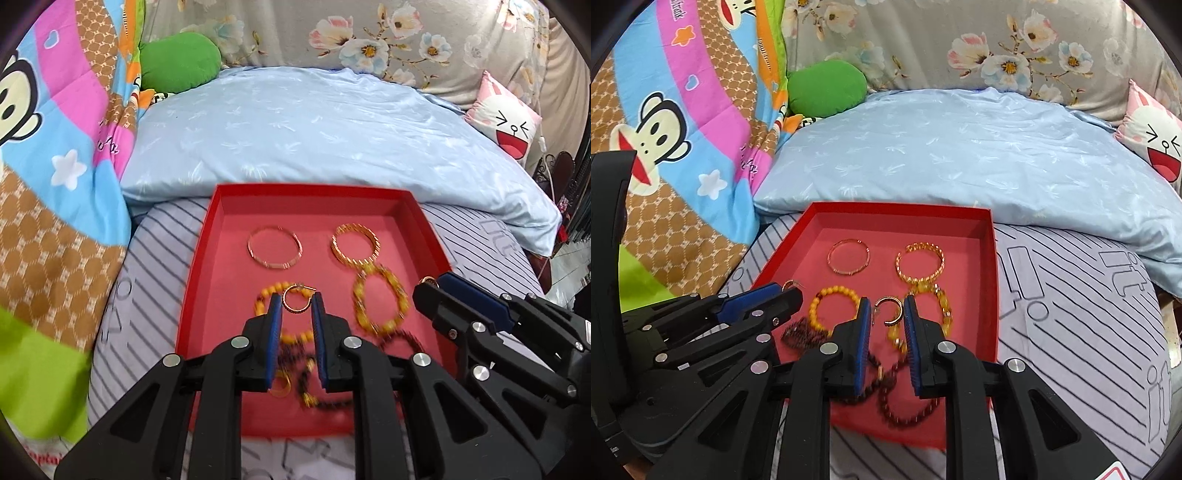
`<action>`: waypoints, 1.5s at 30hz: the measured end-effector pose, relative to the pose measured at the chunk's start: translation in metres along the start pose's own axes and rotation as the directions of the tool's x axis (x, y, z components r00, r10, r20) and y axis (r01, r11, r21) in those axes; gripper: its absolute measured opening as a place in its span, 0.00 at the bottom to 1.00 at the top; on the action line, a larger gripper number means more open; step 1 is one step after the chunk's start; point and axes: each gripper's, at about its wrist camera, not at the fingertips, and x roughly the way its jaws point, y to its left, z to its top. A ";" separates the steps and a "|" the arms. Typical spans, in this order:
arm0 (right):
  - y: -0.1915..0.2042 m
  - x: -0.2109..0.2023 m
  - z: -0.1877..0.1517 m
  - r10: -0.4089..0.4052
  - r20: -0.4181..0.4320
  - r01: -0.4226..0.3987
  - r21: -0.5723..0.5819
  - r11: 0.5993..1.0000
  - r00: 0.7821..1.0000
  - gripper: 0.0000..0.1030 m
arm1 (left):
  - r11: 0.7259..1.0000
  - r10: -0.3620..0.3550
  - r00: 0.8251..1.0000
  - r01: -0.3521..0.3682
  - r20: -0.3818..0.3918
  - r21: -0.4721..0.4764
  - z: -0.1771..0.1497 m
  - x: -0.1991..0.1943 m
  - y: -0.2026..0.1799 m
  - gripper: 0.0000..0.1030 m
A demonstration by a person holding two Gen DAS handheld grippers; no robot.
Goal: Organize jewelry
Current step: 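Lift both held hoop earrings and carry them over the red tray, then lower both hoop earrings into the red tray and open both tools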
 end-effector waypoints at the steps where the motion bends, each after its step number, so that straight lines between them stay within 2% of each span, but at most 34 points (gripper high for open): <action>1: 0.000 0.005 0.002 -0.001 -0.004 0.001 0.001 1.000 1.000 0.17 | 1.000 0.003 1.000 -0.003 -0.003 -0.001 0.003 0.005 0.002 0.15; 10: -0.006 0.054 0.018 -0.005 -0.048 0.006 0.017 1.000 0.999 0.17 | 0.999 0.030 0.999 -0.031 -0.041 -0.017 0.019 0.047 0.015 0.15; 16: -0.006 0.071 0.021 -0.005 -0.067 0.006 0.017 1.000 0.998 0.17 | 0.999 0.037 0.997 -0.039 -0.063 -0.030 0.021 0.063 0.021 0.16; 21: -0.008 0.077 0.021 -0.003 -0.082 0.004 0.017 1.000 0.997 0.18 | 0.998 0.043 0.996 -0.046 -0.076 -0.037 0.021 0.070 0.023 0.18; 23: -0.008 0.076 0.021 -0.001 -0.079 0.003 0.017 1.000 0.997 0.18 | 0.998 0.047 0.995 -0.051 -0.085 -0.044 0.022 0.072 0.024 0.31; 25: -0.007 0.075 0.021 -0.010 -0.074 0.011 0.009 1.000 0.997 0.19 | 0.997 0.059 0.995 -0.063 -0.081 -0.047 0.022 0.071 0.024 0.33; 45: -0.007 0.080 0.022 -0.020 -0.076 0.018 -0.016 1.000 0.997 0.19 | 0.994 0.077 0.992 -0.084 -0.101 -0.064 0.017 0.075 0.024 0.35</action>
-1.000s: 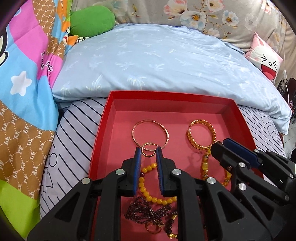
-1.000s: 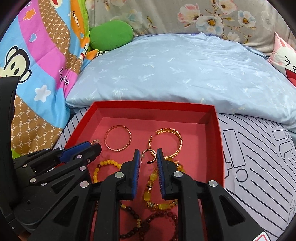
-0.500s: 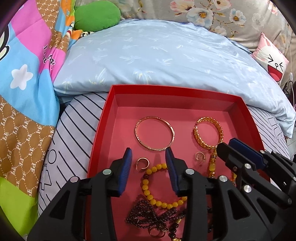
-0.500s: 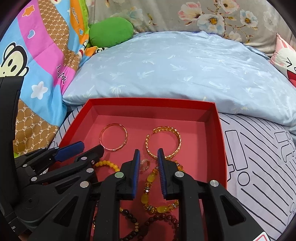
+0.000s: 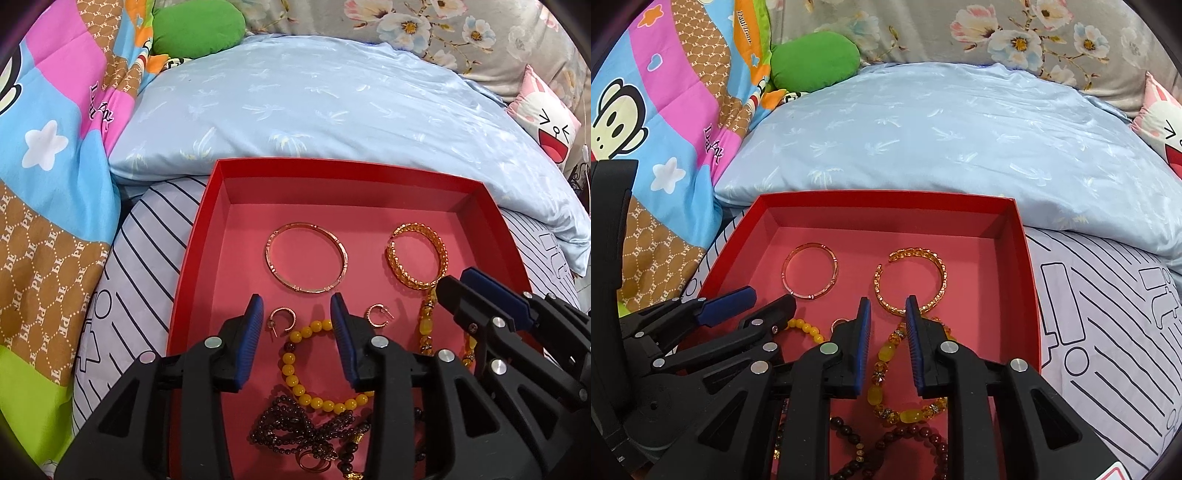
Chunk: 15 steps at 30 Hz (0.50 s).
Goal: Organize jewelry
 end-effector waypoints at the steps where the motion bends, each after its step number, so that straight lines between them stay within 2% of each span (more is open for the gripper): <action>1: 0.000 0.000 0.000 0.001 0.000 -0.001 0.000 1.000 1.000 0.19 | 1.000 0.001 1.000 -0.001 -0.001 -0.004 0.000 0.000 0.000 0.35; 3: -0.001 0.001 0.000 0.000 -0.001 0.000 -0.001 1.000 1.000 0.19 | 1.000 0.009 1.000 -0.009 -0.002 -0.010 -0.001 0.000 0.001 0.36; 5: -0.001 0.000 0.000 -0.008 0.004 0.008 -0.003 1.000 1.000 0.20 | 0.999 0.034 0.999 -0.034 -0.002 -0.010 0.000 -0.001 0.000 0.43; 8: 0.001 -0.005 -0.001 -0.033 0.019 0.033 -0.014 0.999 0.999 0.21 | 0.998 0.065 0.998 -0.065 0.015 0.002 0.000 -0.007 -0.002 0.48; 12: 0.001 -0.019 -0.007 -0.052 0.033 0.053 -0.013 0.999 0.998 0.25 | 0.996 0.086 0.996 -0.086 0.033 0.009 -0.005 -0.019 -0.003 0.53; 15: -0.002 -0.034 -0.012 -0.056 0.040 0.055 0.016 0.998 0.998 0.29 | 0.994 0.108 0.993 -0.108 0.049 0.003 -0.010 -0.034 -0.004 0.61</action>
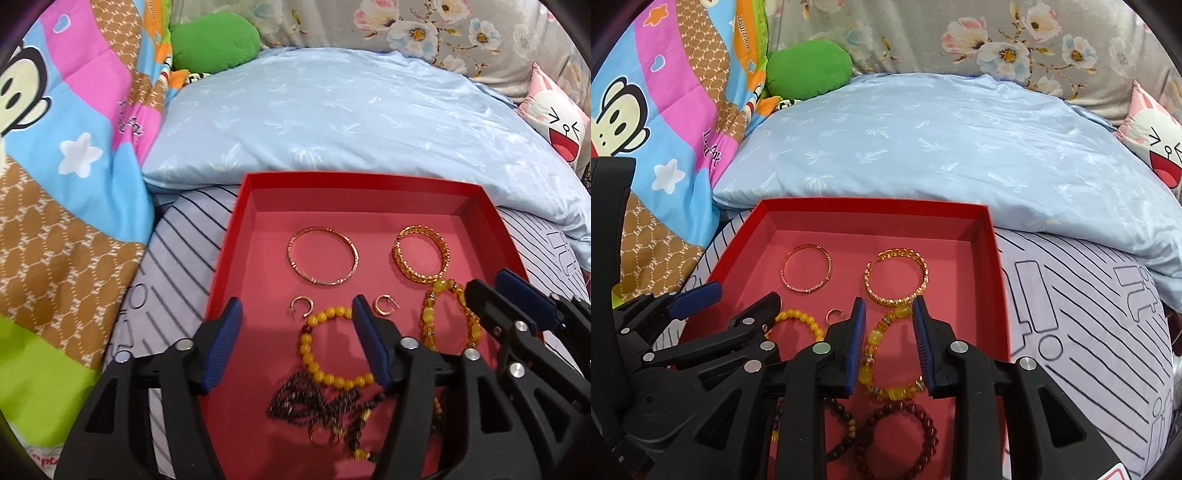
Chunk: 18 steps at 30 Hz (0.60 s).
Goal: Organize jewelry
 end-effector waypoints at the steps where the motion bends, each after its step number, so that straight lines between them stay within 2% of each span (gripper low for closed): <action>1: -0.001 -0.004 -0.001 -0.003 0.003 0.003 0.007 1.000 1.000 0.32 | 1.000 0.009 1.000 -0.009 0.004 -0.002 -0.001 -0.004 0.000 0.66; 2: -0.003 -0.011 -0.004 -0.011 0.009 0.011 0.016 1.000 1.000 0.33 | 1.000 0.014 1.000 -0.014 0.007 -0.004 -0.002 -0.008 0.001 0.69; 4: -0.005 -0.023 -0.008 -0.035 0.024 0.034 0.029 0.999 0.999 0.45 | 1.000 0.010 1.000 -0.010 0.016 -0.012 -0.006 -0.019 0.003 0.71; 7: -0.010 -0.042 -0.015 -0.054 0.049 0.052 0.047 0.998 0.997 0.56 | 0.999 0.011 0.999 -0.010 0.031 -0.033 -0.014 -0.035 0.008 0.78; 10: -0.012 -0.059 -0.024 -0.049 0.060 0.045 0.061 0.997 0.997 0.61 | 0.999 0.015 0.999 -0.013 0.041 -0.040 -0.024 -0.049 0.009 0.82; 18: -0.012 -0.089 -0.049 -0.042 0.074 0.035 0.083 0.996 0.996 0.68 | 0.998 0.027 0.999 -0.024 0.045 -0.053 -0.052 -0.080 0.012 0.86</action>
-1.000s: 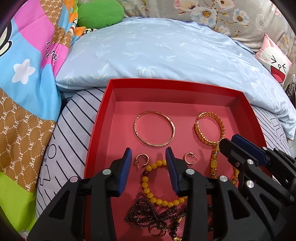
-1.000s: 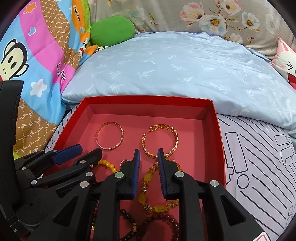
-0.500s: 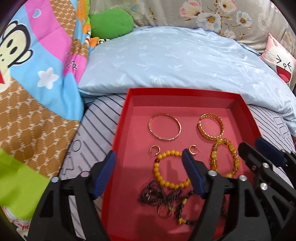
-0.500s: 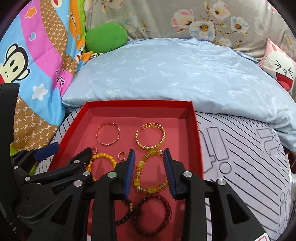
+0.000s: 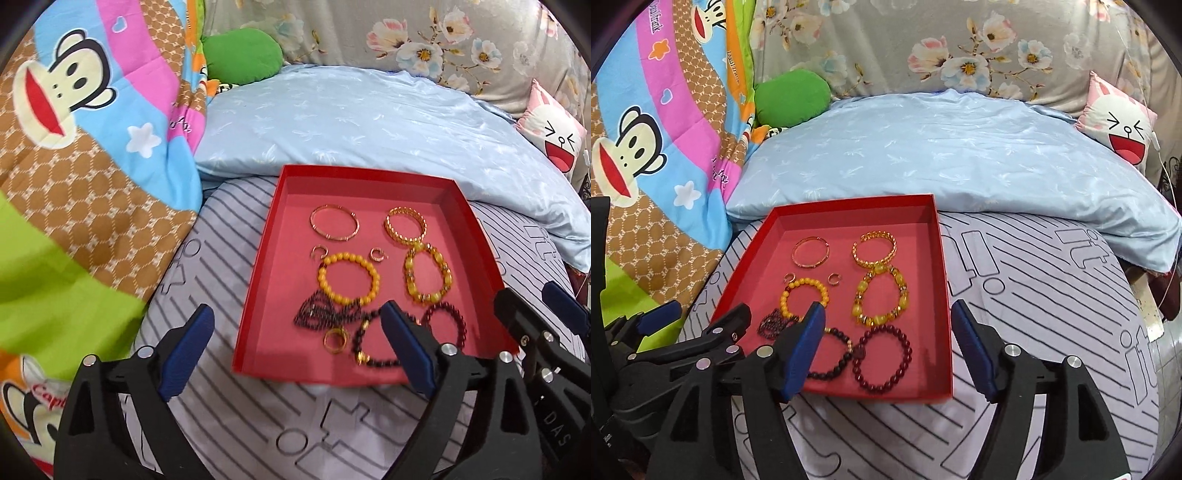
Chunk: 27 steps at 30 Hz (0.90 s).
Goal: Organize jewelry
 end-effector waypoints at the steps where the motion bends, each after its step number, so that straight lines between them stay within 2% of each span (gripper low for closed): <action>1: 0.000 -0.003 -0.003 -0.002 0.003 0.002 0.002 1.000 1.000 0.70 | 1.000 -0.001 1.000 0.001 0.000 -0.002 -0.003 -0.002 0.000 0.86; 6: 0.001 -0.017 -0.018 -0.027 0.016 0.027 -0.020 0.999 1.000 0.73 | 1.000 0.005 1.000 -0.005 -0.001 -0.001 -0.021 -0.014 0.001 0.87; 11: 0.000 -0.024 -0.031 -0.031 0.006 0.031 -0.030 0.999 0.999 0.81 | 1.000 0.016 1.000 -0.016 -0.007 -0.015 -0.037 -0.019 0.003 0.87; 27: -0.008 -0.027 -0.064 -0.055 -0.043 0.055 -0.018 0.998 0.998 0.82 | 0.999 0.047 0.999 -0.047 -0.022 -0.001 -0.068 -0.023 -0.003 0.87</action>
